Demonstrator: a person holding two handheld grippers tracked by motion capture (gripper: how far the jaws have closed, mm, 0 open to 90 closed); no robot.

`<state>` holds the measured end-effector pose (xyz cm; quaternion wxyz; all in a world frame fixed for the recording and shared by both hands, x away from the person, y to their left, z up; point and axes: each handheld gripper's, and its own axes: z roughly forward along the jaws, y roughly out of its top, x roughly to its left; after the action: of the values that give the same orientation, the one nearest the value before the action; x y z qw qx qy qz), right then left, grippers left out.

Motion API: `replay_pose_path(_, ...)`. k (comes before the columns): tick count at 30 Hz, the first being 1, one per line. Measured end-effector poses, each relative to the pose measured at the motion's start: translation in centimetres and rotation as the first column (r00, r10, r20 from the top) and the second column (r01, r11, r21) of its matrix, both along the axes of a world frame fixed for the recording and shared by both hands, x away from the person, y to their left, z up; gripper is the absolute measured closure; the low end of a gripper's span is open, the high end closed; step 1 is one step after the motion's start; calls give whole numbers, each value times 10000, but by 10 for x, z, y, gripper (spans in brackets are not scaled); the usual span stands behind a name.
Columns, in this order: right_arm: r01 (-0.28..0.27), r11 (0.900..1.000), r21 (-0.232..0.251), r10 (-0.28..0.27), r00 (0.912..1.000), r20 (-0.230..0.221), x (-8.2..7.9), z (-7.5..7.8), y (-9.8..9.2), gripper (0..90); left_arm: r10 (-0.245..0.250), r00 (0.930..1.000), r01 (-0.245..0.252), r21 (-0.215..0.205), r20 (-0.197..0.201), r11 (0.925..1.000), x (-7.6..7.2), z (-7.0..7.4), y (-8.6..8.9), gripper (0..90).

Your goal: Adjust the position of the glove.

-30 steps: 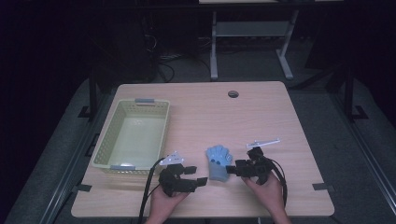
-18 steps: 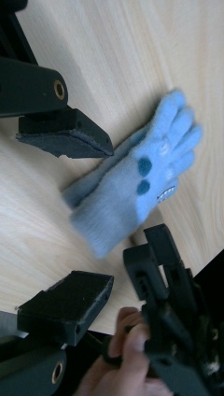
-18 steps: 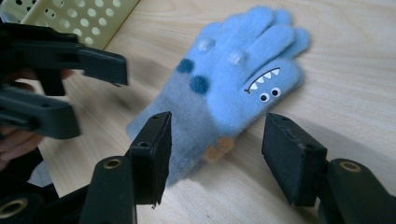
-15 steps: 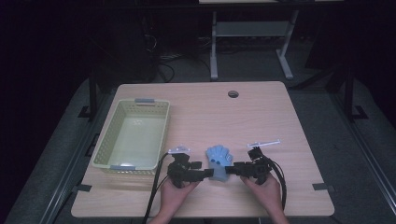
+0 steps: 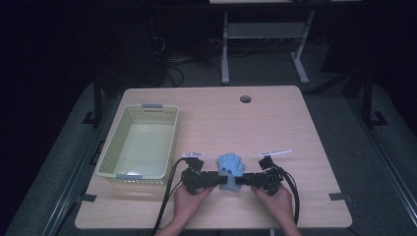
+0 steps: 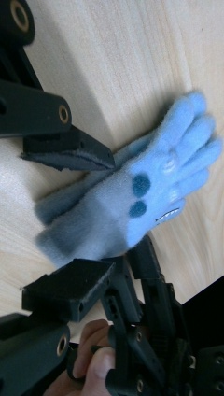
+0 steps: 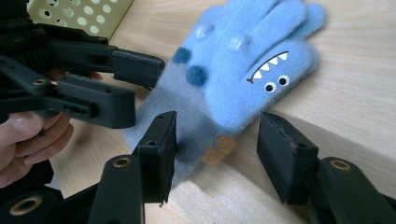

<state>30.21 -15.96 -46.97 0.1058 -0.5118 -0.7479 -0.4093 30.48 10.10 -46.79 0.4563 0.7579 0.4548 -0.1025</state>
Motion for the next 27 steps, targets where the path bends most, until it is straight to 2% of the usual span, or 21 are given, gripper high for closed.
replay_pose_path(2, 58, 9999, 108, -56, 9999, -130, 0, -1, 1, 479, 42, 10000, -42, 65, -71, 10000, 1, -1, -1, 478)
replay_pose_path(8, 50, 9999, 111, -50, 10000, -5, 0, -2, 3, 494, -61, 9998, 65, 211, -185, 9998, 2, -4, -3, 516)
replay_pose_path(10, 143, 9998, 111, -144, 9999, 17, 0, -2, 6, 528, -57, 9996, 62, 182, -259, 9998, 3, -6, -3, 534)
replay_pose_path(18, 313, 9993, 195, -316, 9994, 123, -1, -5, 11, 580, 91, 9995, -86, 204, -288, 9998, 5, -7, -1, 519)
replay_pose_path(21, 361, 9990, 265, -364, 9993, 115, 0, -6, 12, 596, 54, 9991, -51, 66, -415, 10000, 6, -8, -1, 554)
replay_pose_path(23, 420, 9988, 236, -423, 9990, 128, -1, -6, 13, 603, 49, 9977, -69, -291, -679, 9996, 8, -11, 1, 580)
replay_pose_path(27, 388, 9991, 189, -393, 9989, 256, -1, -6, 15, 608, -26, 9961, -21, -527, -882, 9986, 11, -13, 3, 605)
